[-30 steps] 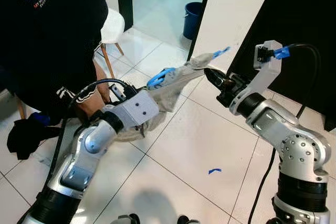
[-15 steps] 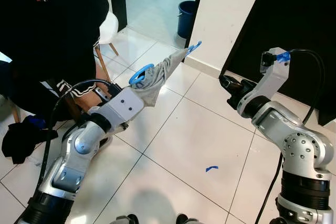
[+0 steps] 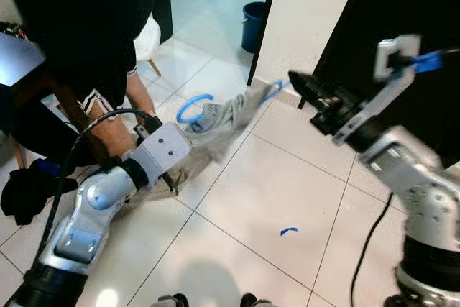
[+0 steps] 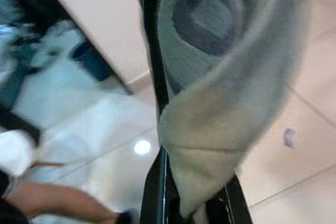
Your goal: Hang hanger
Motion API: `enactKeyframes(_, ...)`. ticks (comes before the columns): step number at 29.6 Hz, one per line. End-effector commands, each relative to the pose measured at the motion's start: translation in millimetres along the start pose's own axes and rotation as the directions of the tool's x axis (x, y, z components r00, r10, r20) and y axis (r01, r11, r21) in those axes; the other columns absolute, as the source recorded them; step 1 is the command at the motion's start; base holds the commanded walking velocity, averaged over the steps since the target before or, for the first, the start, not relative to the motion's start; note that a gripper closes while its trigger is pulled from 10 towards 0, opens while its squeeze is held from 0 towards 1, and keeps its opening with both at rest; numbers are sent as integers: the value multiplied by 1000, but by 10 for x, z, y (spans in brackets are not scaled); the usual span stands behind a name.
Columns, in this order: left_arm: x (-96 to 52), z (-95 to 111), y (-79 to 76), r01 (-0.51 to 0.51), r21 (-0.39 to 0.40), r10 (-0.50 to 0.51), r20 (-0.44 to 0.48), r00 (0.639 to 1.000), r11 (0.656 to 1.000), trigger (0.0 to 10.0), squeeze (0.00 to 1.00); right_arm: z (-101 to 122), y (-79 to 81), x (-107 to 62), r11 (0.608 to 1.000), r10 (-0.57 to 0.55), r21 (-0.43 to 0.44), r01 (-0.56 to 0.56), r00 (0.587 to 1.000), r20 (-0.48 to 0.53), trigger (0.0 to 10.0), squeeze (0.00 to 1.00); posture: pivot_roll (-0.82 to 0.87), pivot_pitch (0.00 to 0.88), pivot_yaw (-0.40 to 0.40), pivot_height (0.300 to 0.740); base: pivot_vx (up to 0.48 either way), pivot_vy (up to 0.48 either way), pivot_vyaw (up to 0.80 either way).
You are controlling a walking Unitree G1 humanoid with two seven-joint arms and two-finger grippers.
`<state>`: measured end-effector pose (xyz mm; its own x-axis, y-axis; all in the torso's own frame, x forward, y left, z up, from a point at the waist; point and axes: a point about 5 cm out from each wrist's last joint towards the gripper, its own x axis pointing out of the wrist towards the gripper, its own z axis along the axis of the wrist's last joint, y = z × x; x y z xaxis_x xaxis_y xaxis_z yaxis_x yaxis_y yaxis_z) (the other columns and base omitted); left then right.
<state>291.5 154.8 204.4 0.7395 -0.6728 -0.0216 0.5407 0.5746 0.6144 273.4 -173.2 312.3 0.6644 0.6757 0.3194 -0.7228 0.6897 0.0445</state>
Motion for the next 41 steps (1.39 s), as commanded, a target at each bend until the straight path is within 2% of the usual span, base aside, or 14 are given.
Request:
enactKeyframes(1,-52,0,-22,77,-29,-77,9,997,997,10000,0,78,62,-48,994,93,-52,-92,996,5,10000,0,64,184,-61,740,0,0,0)
enactKeyframes(3,-180,3,63,197,-24,-198,-7,980,980,10000,0,210,32,-164,965,201,-151,-215,974,-103,10000,0,72,182,-60,740,0,0,0)
enactKeyframes(6,-224,15,85,242,-25,-242,-8,970,970,10000,0,246,22,-195,951,234,-170,-257,961,-145,10000,0,72,182,-60,740,0,0,0)
enactKeyframes(7,-278,48,137,294,-25,-295,-8,956,955,10000,0,269,68,-208,917,303,-193,-349,925,-229,10000,1000,70,177,-57,740,0,0,0)
enactKeyframes(10,-319,91,188,346,-24,-346,-4,938,938,10000,0,260,134,-203,874,373,-199,-443,875,-309,10000,1000,71,172,-56,740,0,0,0)
enactKeyframes(12,-339,205,274,423,3,-423,12,906,906,10000,0,133,261,-152,784,461,-193,-589,763,-453,10000,1000,79,160,-54,740,0,0,0)
enactKeyframes(13,-339,205,274,423,3,-423,12,906,906,10000,0,133,261,-152,784,461,-193,-589,763,-453,10000,1000,79,160,-54,740,0,0,0)
enactKeyframes(15,-316,316,316,474,38,-476,35,879,879,10000,0,-48,327,-77,720,474,-211,-661,690,-547,10000,1000,82,153,-55,740,0,0,0)
enactKeyframes(18,-299,398,312,520,66,-523,52,851,852,10000,0,-182,336,34,684,434,-276,-675,681,-590,10000,1000,85,151,-56,740,0,0,0)
enactKeyframes(23,-290,422,301,534,83,-539,53,841,841,10000,0,-235,340,96,678,416,-299,-671,686,-597,10000,1000,85,150,-56,740,0,0,0)
enactKeyframes(24,-287,455,287,560,93,-566,60,822,823,10000,0,-277,324,171,670,393,-328,-666,693,-604,10000,0,85,146,-55,740,0,0,0)
enactKeyframes(33,-271,473,257,592,112,-600,55,798,798,10000,0,-285,294,242,645,384,-351,-679,684,-620,10000,0,81,141,-58,740,0,0,0)
enactKeyframes(34,-270,463,260,592,115,-600,47,799,797,10000,0,-280,284,230,643,388,-341,-686,676,-626,0,0,79,142,-59,740,0,0,0)
enactKeyframes(41,-265,470,292,582,134,-591,37,806,802,10000,0,-328,309,140,594,436,-282,-754,596,-675,0,0,78,143,-60,740,0,0,0)
